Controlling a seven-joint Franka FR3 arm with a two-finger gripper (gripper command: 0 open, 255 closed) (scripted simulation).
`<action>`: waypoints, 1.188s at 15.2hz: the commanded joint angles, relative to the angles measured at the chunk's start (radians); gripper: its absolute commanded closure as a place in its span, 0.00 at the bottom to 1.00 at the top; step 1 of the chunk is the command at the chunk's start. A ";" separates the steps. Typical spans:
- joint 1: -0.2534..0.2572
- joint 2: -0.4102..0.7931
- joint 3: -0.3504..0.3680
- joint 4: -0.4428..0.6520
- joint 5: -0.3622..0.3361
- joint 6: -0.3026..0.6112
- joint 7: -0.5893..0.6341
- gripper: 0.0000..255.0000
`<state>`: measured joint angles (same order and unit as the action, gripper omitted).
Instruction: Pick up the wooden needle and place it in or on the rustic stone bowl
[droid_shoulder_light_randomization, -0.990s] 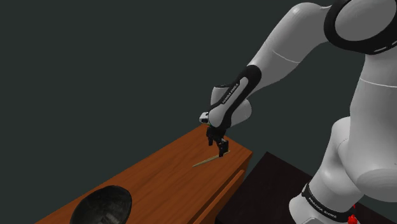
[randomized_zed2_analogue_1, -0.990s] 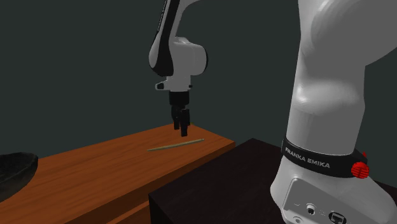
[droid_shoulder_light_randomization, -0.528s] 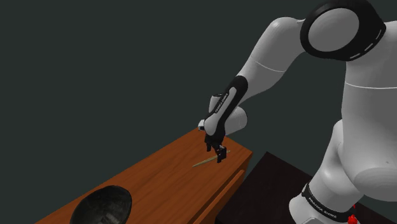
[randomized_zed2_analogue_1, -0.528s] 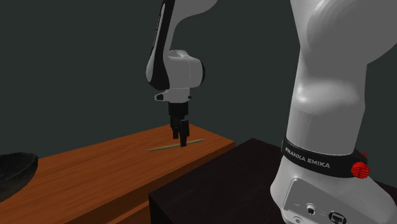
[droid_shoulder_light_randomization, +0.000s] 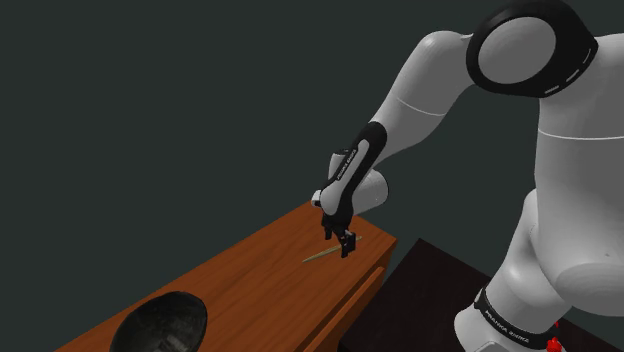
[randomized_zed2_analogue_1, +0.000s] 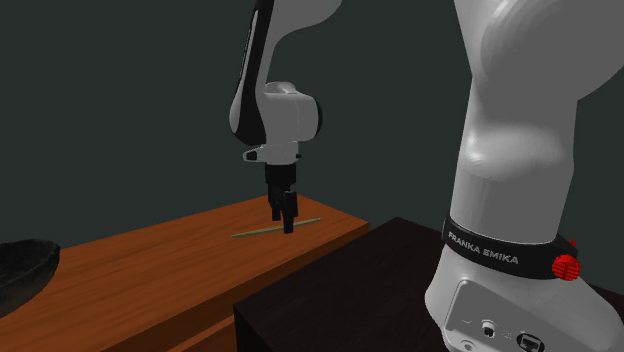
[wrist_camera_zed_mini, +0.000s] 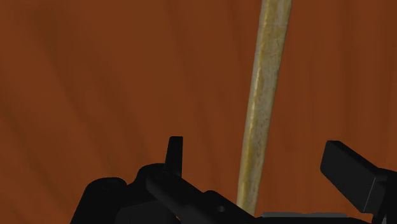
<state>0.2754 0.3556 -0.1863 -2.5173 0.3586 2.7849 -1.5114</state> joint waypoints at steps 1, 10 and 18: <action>0.000 0.000 0.000 0.000 0.000 0.000 0.000 1.00; 0.000 0.000 0.000 0.000 0.000 0.000 0.000 1.00; 0.046 -0.128 -0.067 -0.027 -0.097 -0.095 0.076 1.00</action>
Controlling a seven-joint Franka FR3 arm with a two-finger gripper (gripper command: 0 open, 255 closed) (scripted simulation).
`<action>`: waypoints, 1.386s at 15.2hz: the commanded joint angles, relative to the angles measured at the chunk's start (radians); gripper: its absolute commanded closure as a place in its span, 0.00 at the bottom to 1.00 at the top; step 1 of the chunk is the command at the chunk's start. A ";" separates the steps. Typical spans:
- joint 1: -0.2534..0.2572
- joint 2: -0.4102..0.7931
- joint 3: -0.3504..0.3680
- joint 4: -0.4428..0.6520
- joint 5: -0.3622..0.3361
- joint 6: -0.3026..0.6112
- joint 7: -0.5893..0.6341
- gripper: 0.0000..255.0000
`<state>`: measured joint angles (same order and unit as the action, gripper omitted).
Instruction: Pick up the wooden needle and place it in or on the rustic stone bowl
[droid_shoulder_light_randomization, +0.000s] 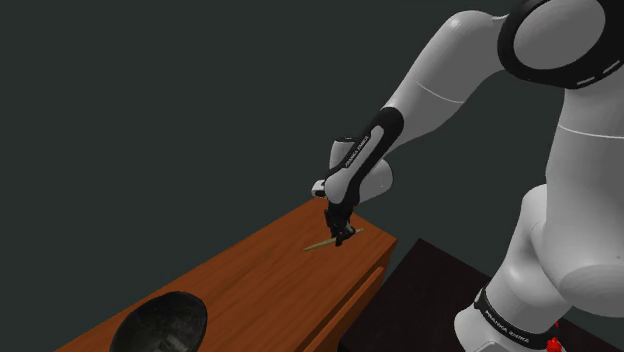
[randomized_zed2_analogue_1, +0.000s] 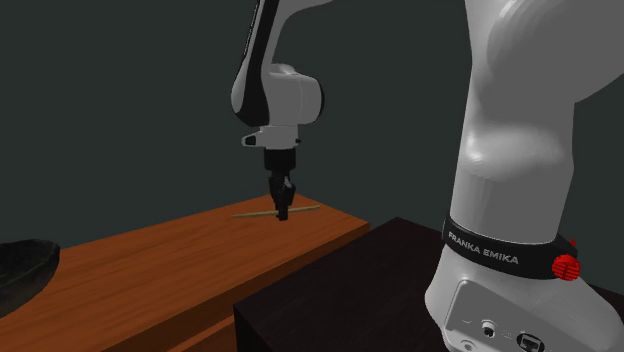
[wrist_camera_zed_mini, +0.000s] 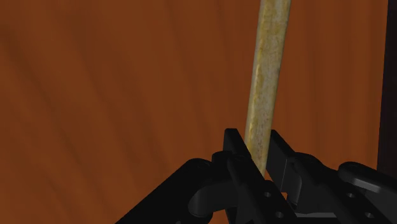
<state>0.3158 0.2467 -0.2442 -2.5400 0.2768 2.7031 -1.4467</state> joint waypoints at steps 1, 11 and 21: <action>0.010 -0.034 -0.015 -0.007 -0.028 -0.026 0.021 1.00; 0.029 -0.186 -0.057 -0.014 -0.147 -0.160 0.113 1.00; 0.025 -0.315 -0.062 0.006 -0.226 -0.299 0.175 1.00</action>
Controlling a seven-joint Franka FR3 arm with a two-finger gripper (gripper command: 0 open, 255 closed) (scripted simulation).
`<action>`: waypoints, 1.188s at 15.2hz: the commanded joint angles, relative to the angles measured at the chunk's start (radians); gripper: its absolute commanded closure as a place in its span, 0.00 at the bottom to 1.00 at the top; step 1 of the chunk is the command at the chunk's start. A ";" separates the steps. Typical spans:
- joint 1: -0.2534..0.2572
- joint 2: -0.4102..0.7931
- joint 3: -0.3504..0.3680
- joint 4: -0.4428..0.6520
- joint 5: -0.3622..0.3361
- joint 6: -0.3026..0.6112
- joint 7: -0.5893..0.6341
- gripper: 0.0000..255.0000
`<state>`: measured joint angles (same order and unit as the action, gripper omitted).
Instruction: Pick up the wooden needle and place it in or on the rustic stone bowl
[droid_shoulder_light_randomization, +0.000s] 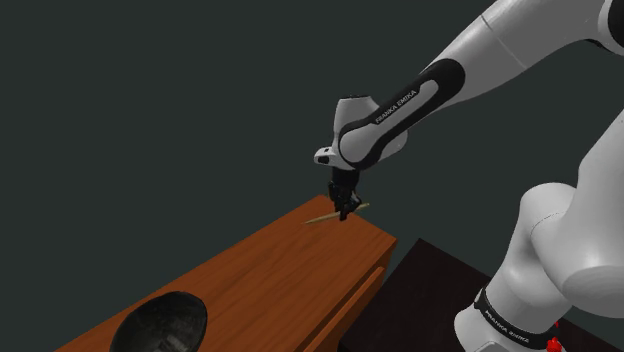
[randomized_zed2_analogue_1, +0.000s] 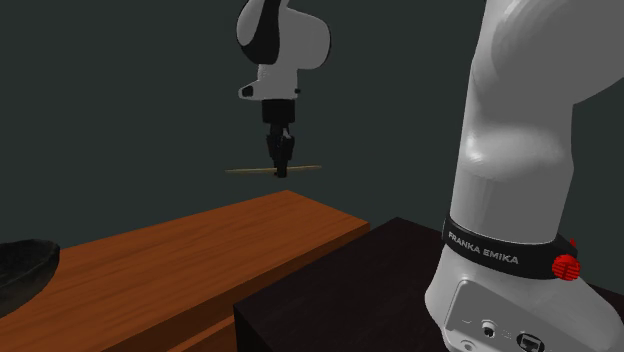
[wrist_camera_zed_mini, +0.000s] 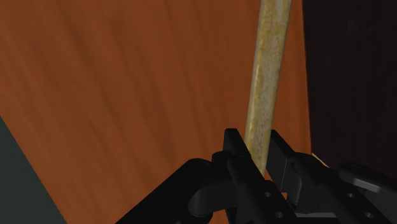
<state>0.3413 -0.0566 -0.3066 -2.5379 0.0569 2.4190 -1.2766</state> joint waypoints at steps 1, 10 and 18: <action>0.013 -0.003 0.015 0.013 0.001 -0.015 0.028 1.00; 0.131 0.108 0.135 0.148 0.057 -0.031 0.224 1.00; 0.222 0.250 0.214 0.344 0.075 -0.073 0.385 1.00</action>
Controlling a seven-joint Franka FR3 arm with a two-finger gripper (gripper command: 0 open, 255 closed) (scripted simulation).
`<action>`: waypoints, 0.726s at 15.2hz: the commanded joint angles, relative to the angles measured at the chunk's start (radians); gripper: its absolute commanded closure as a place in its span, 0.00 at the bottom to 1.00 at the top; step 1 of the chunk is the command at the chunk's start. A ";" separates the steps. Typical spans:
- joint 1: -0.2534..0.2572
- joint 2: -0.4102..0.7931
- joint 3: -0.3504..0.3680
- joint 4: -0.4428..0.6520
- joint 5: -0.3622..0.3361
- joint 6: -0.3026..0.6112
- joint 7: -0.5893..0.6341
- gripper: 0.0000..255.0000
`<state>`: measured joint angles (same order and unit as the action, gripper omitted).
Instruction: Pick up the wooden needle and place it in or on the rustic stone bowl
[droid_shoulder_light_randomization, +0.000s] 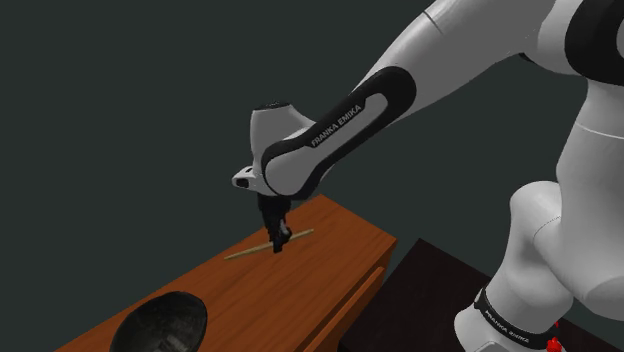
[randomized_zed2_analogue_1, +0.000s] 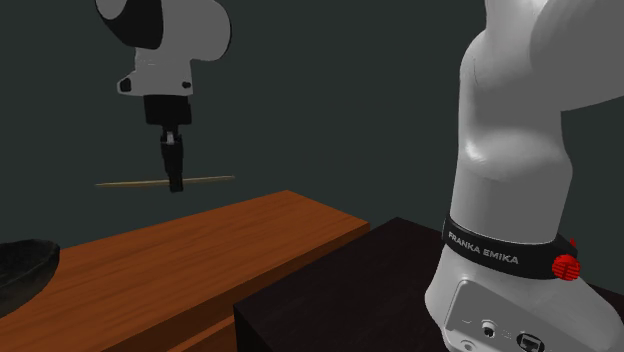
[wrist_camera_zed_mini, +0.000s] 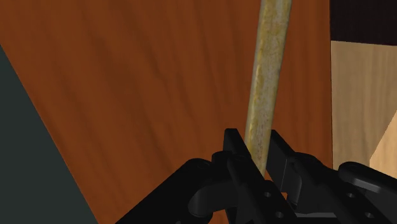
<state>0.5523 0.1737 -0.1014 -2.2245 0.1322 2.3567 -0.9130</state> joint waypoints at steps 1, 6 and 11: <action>0.022 0.039 0.016 0.060 0.000 -0.018 0.041 1.00; 0.074 0.149 0.048 0.223 -0.003 -0.065 0.133 1.00; 0.124 0.274 0.070 0.420 -0.012 -0.129 0.219 1.00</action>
<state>0.6673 0.4158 -0.0348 -1.8556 0.1222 2.2451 -0.7113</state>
